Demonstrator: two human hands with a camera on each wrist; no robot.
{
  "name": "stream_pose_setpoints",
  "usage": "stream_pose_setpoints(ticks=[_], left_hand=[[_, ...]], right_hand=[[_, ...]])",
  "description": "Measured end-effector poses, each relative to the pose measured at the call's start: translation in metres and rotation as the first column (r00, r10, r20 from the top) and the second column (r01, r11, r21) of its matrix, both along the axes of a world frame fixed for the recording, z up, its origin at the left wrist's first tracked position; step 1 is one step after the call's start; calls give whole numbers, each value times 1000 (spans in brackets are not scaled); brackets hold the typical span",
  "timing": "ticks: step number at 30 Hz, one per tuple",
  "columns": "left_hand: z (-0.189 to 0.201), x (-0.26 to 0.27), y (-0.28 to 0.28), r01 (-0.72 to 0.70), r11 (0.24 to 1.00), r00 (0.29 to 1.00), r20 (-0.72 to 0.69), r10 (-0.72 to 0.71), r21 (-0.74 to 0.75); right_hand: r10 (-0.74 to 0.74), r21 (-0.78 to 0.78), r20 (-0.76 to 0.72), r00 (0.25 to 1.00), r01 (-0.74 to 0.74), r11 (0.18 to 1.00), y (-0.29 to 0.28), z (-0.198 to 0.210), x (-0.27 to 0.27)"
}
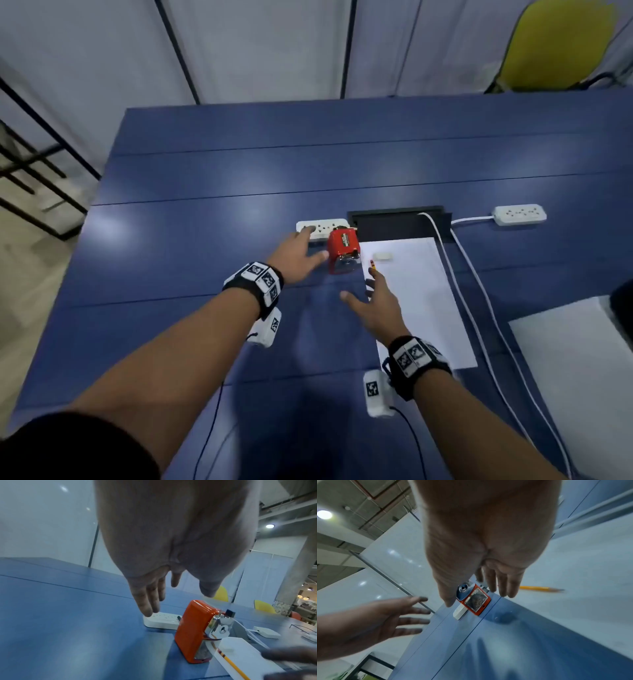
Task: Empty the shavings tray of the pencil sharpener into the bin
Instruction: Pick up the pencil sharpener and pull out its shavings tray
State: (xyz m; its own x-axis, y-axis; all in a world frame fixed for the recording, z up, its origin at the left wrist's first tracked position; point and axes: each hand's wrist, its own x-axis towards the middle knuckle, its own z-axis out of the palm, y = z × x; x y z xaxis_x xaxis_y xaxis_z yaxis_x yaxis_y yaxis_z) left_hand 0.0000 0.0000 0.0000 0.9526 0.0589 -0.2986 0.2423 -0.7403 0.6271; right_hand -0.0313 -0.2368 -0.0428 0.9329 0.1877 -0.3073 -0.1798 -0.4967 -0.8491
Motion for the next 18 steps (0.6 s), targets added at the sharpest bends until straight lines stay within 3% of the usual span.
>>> stream_pose_setpoints(ticks=[7,13,18], left_hand=[[-15,37,-40,-43,989,999,-5,42,-139],[-26,42,-37,-80,984,997,11,83,-156],[-22,37,-35,-78,991,997,-14,77,-110]], right_hand=[[-130,172,104,986,111,979,38,-31,36],[-253,117,76,965,243,963,62,-49,53],[-225,-5,90,970,227,974,63,-43,54]])
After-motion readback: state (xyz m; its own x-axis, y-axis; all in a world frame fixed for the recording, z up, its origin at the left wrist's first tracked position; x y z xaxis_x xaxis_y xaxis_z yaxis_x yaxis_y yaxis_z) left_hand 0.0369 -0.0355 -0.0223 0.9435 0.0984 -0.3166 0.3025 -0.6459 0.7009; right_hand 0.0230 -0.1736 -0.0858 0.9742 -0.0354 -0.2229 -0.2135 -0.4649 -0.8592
